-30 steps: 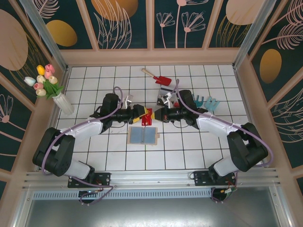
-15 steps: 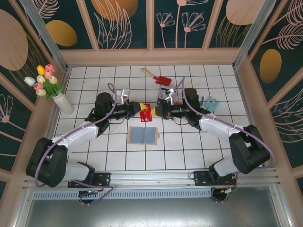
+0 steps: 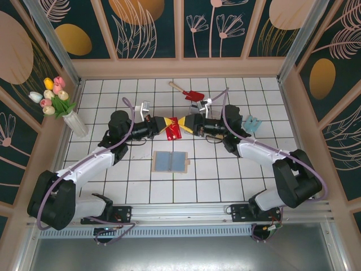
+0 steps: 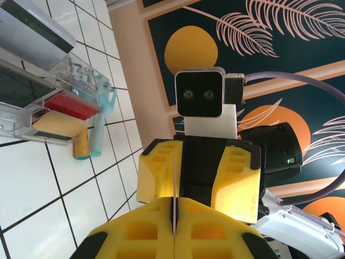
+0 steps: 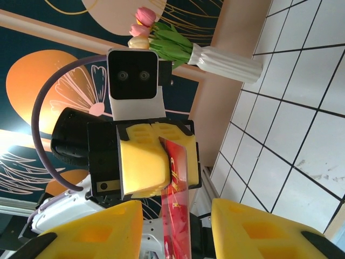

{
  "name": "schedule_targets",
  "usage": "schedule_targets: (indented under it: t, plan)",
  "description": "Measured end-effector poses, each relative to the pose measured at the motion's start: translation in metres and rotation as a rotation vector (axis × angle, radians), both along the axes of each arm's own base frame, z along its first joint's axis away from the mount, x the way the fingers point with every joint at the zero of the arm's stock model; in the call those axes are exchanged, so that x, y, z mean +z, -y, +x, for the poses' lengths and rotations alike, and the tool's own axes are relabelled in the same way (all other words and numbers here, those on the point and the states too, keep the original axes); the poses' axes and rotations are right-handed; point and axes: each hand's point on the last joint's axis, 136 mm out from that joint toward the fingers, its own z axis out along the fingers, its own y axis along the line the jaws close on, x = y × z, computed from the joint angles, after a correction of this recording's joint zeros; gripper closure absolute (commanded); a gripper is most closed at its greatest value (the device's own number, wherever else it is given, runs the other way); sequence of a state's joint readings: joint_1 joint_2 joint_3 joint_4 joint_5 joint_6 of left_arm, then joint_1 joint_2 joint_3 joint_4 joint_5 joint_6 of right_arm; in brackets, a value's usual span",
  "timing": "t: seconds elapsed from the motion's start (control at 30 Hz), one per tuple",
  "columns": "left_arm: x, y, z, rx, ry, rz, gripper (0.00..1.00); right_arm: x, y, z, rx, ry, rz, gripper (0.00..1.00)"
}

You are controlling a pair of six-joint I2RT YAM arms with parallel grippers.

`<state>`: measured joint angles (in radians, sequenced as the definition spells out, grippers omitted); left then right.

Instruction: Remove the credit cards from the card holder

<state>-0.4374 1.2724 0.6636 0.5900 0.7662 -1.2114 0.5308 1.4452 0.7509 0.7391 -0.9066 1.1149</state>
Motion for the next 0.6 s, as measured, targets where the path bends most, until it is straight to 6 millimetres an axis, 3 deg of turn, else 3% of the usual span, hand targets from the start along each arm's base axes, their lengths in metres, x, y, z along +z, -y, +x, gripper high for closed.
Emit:
schedule_targets:
  t: [0.23, 0.4, 0.47, 0.6]
  plan:
    - [0.002, 0.000, 0.000, 0.002, -0.013, -0.014, 1.00, -0.001, -0.006, 0.005, 0.009, -0.002, 0.008, 0.74]
    - [0.001, 0.000, 0.001, 0.002, -0.022, -0.015, 0.96, 0.002, -0.013, 0.003, 0.026, 0.012, 0.010, 0.88]
    - [0.002, 0.001, 0.000, -0.001, -0.025, -0.018, 0.92, 0.003, -0.015, 0.003, 0.033, 0.024, 0.004, 0.95]
    - [0.003, 0.000, 0.004, 0.004, -0.040, -0.003, 0.65, 0.008, -0.017, 0.006, 0.041, 0.065, -0.015, 1.00]
